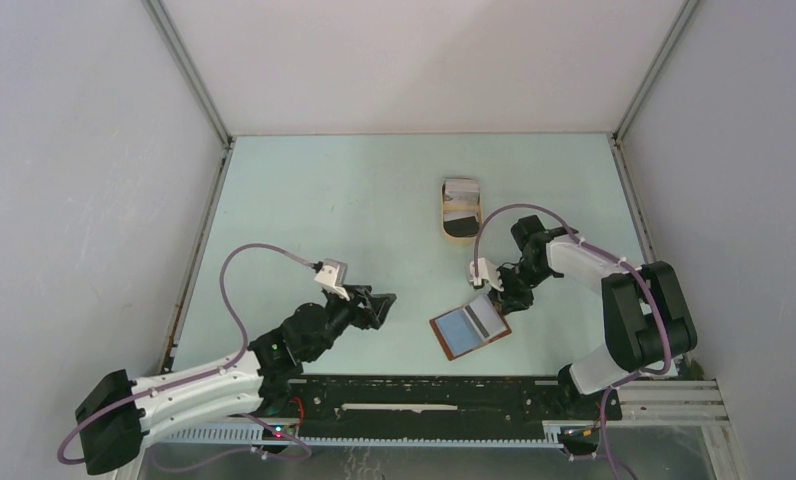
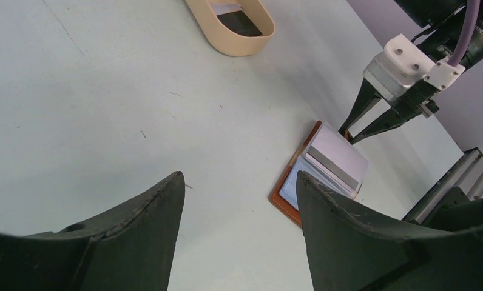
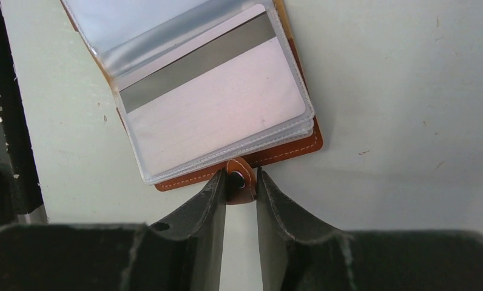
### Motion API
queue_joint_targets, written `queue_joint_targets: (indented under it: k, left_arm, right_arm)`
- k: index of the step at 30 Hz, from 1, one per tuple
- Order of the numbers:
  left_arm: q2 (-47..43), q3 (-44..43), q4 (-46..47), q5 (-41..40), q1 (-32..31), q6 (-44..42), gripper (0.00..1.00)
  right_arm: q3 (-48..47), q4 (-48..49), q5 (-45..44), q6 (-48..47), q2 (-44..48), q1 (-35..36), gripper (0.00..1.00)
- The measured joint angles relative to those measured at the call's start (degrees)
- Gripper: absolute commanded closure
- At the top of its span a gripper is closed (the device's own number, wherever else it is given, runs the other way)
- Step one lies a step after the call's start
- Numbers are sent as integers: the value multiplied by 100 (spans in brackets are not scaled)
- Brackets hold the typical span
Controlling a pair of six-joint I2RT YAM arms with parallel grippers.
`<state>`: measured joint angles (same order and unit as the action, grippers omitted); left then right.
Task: Put the credit cards into the card holder
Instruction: Close the card holder at the center of the board.
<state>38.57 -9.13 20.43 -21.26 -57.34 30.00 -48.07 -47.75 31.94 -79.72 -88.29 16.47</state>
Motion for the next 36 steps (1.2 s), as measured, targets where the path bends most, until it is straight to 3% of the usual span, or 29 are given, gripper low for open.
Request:
queue_joint_targets:
  k: [17, 24, 36]
  left_arm:
    - [111, 0, -4, 94, 0, 20, 29]
    - [114, 0, -9, 195, 0, 129, 29]
    - [-15, 0, -7, 352, 0, 455, 27]
  right_arm:
    - [-114, 90, 195, 564, 55, -251, 58]
    - [-114, -31, 313, 485, 236, -407, 43]
    - [-114, -278, 868, 507, 1403, -525, 39]
